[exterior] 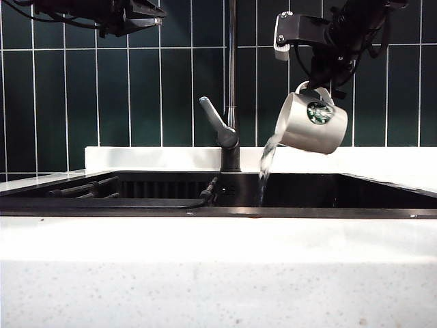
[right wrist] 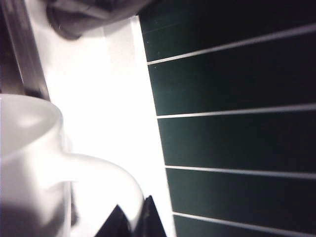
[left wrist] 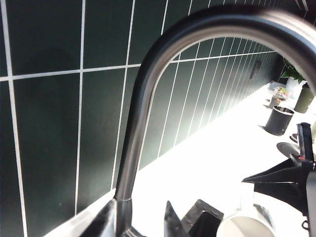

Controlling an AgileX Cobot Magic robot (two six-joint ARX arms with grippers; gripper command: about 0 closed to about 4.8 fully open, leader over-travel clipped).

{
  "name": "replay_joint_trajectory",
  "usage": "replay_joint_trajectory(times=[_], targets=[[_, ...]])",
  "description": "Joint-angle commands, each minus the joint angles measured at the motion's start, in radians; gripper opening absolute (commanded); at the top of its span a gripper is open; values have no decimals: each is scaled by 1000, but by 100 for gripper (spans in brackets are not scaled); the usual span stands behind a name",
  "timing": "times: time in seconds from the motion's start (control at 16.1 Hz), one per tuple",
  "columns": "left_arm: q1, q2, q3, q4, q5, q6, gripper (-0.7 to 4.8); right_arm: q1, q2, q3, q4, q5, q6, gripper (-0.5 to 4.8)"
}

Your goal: Pick up the mug next to the sink, go to the faucet to get some water, pour the water into the sink, and finally put the mug back to its place.

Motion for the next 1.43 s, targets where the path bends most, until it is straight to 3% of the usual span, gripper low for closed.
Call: replay_joint_trajectory(times=[0.06, 0.5, 0.62, 0.68, 0.74, 0.99, 1.3, 1.43], targets=[[-1, -10, 0, -23, 1, -28, 120, 2, -20, 13, 91, -34, -133, -1], [-24, -14, 0, -119, -18, -55, 119, 17, -20, 13, 107, -69, -304, 0], [-31, -47, -2, -179, -53, -46, 47, 37, -26, 13, 108, -45, -315, 9], [-31, -68, -2, -214, -81, -26, 42, 46, -27, 13, 108, -45, -315, 9], [-31, -101, -2, -277, -100, 45, -6, 54, -28, 13, 107, -35, -315, 9], [-31, -228, -3, -530, -246, 175, -6, 77, -27, 13, 106, -27, -315, 8], [-31, -321, -3, -787, -306, 210, -6, 84, -28, -1, 76, -25, -312, -1], [-31, -372, -4, -851, -377, 249, -6, 84, -28, -5, 70, -25, -315, -1]])
